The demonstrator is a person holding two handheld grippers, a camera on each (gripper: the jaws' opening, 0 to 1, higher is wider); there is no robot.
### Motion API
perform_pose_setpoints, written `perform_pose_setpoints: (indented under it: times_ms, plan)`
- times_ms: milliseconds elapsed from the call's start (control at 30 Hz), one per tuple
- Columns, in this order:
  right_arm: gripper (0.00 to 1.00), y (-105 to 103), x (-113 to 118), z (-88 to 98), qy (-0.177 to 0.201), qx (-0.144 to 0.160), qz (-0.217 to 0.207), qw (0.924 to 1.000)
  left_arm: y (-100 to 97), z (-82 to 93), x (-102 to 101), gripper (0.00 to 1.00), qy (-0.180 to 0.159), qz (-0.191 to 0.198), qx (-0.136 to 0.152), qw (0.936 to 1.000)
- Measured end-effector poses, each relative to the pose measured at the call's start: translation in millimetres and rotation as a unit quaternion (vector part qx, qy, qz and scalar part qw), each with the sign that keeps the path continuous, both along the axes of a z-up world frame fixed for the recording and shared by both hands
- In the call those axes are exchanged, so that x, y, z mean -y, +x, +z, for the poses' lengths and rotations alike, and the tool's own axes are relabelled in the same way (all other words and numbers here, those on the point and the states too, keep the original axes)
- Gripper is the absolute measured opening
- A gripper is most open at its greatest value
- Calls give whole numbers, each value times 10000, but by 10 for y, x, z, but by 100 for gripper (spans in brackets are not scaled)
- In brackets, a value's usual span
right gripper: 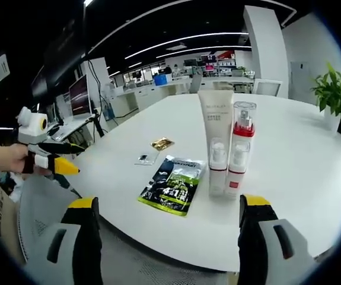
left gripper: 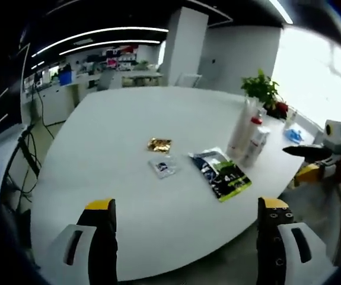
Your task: Arrange the skincare products in the storage area until every visible bottle or jar stands upright without overlapping.
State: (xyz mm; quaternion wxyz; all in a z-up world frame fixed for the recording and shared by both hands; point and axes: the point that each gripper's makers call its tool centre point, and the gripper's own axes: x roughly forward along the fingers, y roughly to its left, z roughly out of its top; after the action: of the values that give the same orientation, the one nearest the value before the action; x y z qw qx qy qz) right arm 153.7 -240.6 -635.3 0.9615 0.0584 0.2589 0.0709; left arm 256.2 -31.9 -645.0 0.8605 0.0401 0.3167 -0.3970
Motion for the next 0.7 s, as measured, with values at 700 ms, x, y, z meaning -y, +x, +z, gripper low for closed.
perform_pose_setpoints:
  times_ms: [700]
  plan:
    - [95,-9,-49,-25,66,-79,139,9999,119,-193,295,94,227,90,-370,9990]
